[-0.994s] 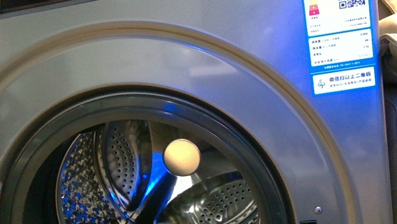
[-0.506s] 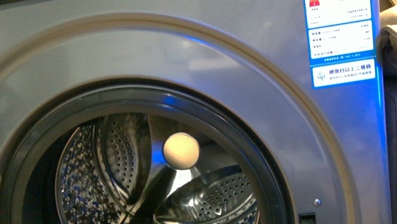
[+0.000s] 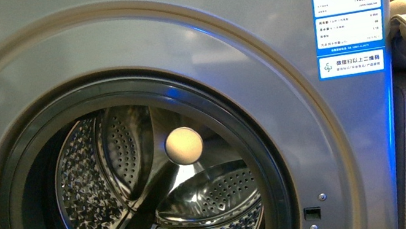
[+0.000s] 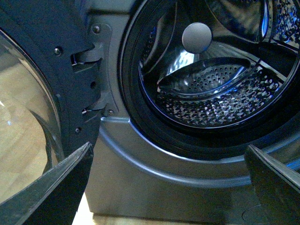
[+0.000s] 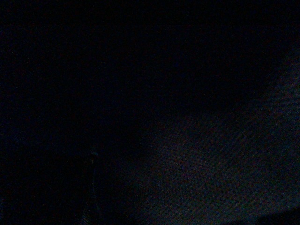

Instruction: Put clothes into washing machine

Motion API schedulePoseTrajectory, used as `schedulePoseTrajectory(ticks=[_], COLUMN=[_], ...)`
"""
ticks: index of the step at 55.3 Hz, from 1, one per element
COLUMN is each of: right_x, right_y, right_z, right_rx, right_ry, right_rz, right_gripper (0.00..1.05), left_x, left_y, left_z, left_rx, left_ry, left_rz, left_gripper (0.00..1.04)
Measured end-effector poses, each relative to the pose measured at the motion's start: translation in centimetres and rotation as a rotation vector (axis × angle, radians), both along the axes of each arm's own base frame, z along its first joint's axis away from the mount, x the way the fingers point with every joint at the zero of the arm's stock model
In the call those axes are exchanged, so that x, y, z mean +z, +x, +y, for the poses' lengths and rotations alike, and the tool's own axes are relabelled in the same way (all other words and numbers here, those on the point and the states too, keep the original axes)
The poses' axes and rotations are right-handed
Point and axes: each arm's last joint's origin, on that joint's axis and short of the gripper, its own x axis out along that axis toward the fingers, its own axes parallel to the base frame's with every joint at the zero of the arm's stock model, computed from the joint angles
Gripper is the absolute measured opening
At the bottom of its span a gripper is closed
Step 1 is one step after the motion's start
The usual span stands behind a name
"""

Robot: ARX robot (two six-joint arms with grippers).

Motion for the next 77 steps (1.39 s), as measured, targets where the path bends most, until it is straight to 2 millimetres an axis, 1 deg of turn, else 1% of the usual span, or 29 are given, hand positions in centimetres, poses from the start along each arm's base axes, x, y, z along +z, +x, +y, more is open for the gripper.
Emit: schedulePoseTrajectory(ticks=[6,13,27,38,50,63,77], right_x=[-1.3,-2.4,-4.2,-6.3,-7.2,-8.5,-9.0], right_y=[-0.2,-0.3,-0.3,-0.7,-1.1,-2.2,-2.7], right_z=[0.2,0.2,-0.1,-0.5,-0.9,-1.2,-1.6], right_rx=[-0.003,-0.004,-0.004,-0.010,-0.007,0.005,0.013], right_ry=[-0.001,-0.012,-0.027,-0.026,-0.026,-0.015,0.026], right_rz=[0.015,0.026,0.046,0.057,0.054,0.053,0.061], right_gripper=[0.97,0.97,0.97,0.97,0.97,0.97,0.97], left_x=[0.0,0.0,0.0,0.0,0.0,0.0,0.0], left_y=[0.0,0.0,0.0,0.0,0.0,0.0,0.0], left_z=[0.0,0.0,0.0,0.0,0.0,0.0,0.0], left_rx=[0.000,0.000,0.000,0.000,0.000,0.000,0.000], left_ry=[0.000,0.000,0.000,0.000,0.000,0.000,0.000], left_rz=[0.000,0.000,0.000,0.000,0.000,0.000,0.000], left_gripper=[0.98,0.98,0.98,0.98,0.98,0.98,0.98])
